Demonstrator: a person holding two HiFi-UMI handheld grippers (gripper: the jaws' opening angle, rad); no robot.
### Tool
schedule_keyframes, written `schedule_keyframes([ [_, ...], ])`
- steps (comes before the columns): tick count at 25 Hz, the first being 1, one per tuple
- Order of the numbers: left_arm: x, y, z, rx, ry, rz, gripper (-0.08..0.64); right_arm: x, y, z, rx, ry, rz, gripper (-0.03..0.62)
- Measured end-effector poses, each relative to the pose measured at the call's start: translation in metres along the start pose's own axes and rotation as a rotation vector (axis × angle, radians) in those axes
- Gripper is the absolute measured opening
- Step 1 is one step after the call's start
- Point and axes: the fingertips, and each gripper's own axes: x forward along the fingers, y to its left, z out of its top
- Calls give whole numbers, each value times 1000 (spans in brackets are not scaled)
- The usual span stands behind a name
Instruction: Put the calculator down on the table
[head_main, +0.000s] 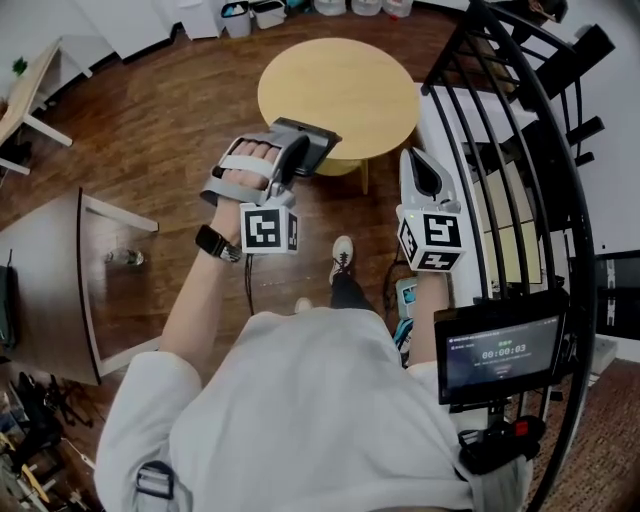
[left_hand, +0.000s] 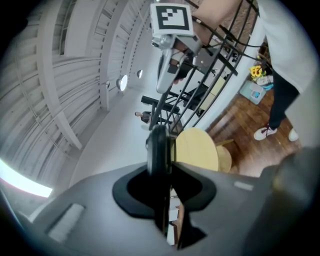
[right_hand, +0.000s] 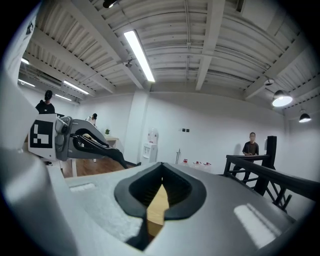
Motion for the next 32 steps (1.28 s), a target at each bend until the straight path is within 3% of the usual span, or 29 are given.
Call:
schedule_keyframes([
  [20,164,63,15,-20,62,25,98,136,-126,10,14,-18,64,3],
  [32,206,71,4,-9,92,17,98,177,-137,9,30,-25,107,3],
])
